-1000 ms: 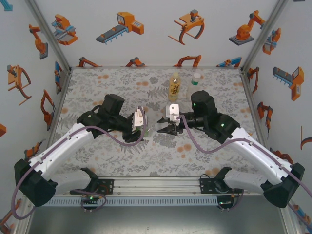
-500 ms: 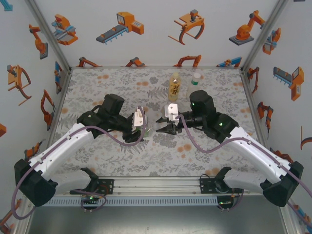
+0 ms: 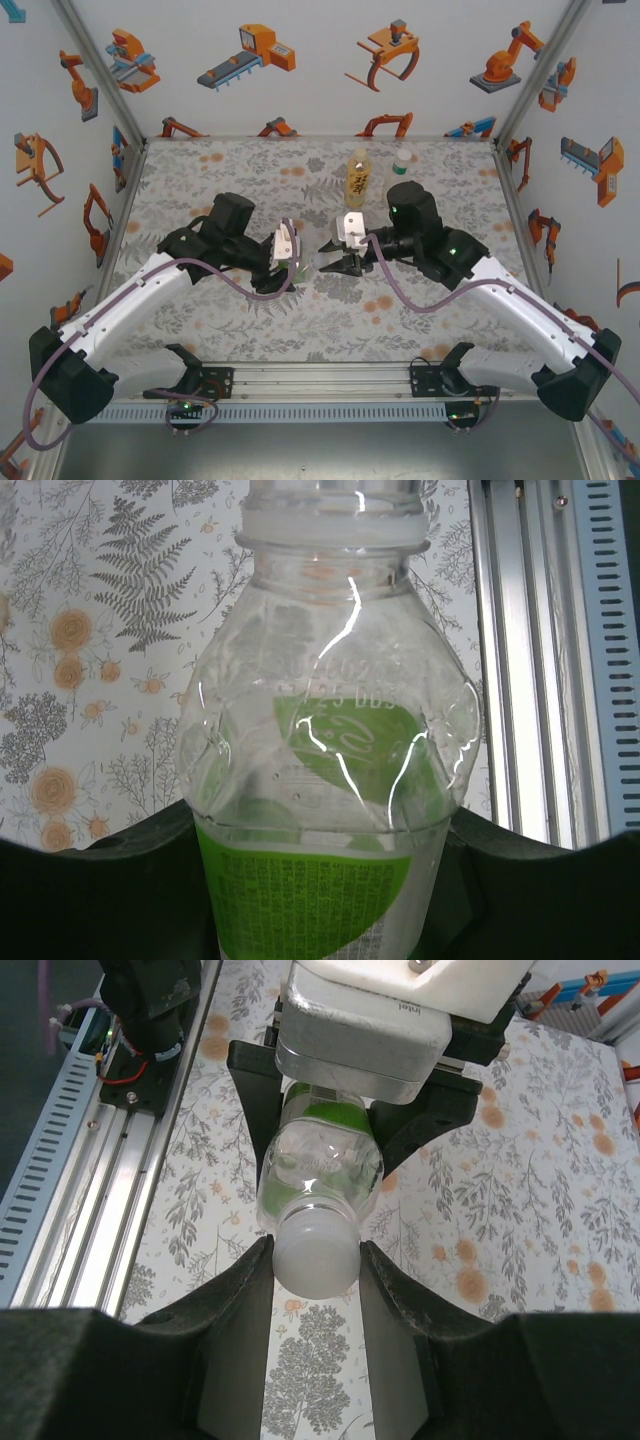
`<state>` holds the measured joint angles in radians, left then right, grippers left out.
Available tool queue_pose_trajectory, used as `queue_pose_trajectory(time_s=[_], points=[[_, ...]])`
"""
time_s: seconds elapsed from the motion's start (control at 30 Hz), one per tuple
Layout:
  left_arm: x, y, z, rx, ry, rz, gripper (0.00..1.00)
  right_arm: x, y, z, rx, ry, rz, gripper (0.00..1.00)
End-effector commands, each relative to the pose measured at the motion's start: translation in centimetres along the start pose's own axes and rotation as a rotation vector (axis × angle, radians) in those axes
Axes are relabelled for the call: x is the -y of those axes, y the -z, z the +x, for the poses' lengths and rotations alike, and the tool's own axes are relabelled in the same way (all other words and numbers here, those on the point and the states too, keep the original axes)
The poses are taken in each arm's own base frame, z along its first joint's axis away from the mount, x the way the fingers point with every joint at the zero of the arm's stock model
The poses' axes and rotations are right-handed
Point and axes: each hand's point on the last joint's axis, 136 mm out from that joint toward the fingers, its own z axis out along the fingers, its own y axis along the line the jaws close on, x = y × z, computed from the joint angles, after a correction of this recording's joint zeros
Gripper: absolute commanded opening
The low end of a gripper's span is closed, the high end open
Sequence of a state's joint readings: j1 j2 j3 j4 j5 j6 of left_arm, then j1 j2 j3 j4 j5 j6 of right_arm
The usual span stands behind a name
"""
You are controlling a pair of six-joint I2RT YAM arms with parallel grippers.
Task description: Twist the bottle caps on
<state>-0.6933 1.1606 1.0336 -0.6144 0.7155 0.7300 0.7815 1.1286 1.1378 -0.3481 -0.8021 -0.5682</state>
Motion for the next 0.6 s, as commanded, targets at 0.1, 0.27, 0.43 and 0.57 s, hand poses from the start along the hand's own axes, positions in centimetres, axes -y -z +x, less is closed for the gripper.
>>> queue_pose_trajectory(time_s=[0.1,0.27,0.43,0.57], points=[[1.5,0.7,-1.9,0.080,-0.051,0.057,0.00,-0.6,-0.1,-1.2,0.040,0.058,-0.049,0.03],[2.2,0.9,-2.4,0.109,-0.068,0.082,0.00,-1.0,0.1,-1.4,0.056,0.087,-0.062,0.01],[2.6,1.0,-2.7,0.127,-0.071,0.102,0.00,-1.6,0.2,-1.7,0.079,0.101,-0.086,0.00],[2.8,1.2,-3.0,0.141,-0.076,0.112,0.00,-2.0,0.3,-1.8,0.090,0.106,-0.104,0.00]])
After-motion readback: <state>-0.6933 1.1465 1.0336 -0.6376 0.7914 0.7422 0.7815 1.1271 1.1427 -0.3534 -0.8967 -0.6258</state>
